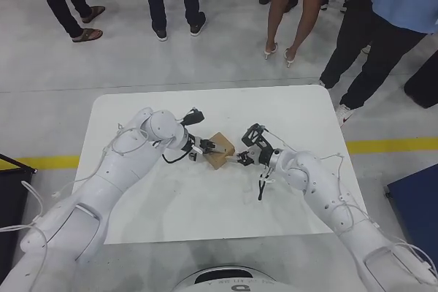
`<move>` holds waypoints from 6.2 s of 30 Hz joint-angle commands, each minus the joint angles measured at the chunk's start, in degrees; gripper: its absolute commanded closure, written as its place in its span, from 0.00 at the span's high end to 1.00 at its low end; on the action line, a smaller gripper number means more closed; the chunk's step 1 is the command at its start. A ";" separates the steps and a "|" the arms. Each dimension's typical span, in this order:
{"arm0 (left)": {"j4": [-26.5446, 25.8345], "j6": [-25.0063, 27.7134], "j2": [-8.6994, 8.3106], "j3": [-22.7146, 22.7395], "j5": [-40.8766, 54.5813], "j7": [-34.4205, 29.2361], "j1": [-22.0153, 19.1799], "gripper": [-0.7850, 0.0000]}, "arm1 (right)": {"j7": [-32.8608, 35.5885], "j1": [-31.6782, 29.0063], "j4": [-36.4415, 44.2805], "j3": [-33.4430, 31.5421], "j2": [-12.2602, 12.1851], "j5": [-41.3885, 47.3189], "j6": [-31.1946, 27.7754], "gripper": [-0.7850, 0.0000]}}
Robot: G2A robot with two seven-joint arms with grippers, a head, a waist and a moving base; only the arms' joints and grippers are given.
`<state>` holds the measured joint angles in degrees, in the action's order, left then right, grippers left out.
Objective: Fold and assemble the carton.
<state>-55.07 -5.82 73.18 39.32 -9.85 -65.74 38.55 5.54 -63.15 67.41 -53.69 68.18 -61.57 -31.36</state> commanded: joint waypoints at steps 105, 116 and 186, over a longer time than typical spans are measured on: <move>16.12 31.69 3.24 12.19 28.25 5.13 5.12 1.00 | 11.36 -3.19 10.40 -8.32 -2.02 13.50 -15.68 0.65; 14.80 31.54 3.19 12.39 27.31 5.75 6.05 1.00 | 12.49 -0.94 8.58 -4.92 -1.00 15.57 -11.31 0.62; 7.04 25.25 -0.24 18.99 23.05 6.66 9.17 1.00 | 10.53 3.84 -7.32 -3.76 -0.19 22.99 -8.53 1.00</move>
<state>-47.93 20.04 73.03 58.24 13.96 -59.53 47.90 18.60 -59.66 60.27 -58.65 67.74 -33.86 -39.31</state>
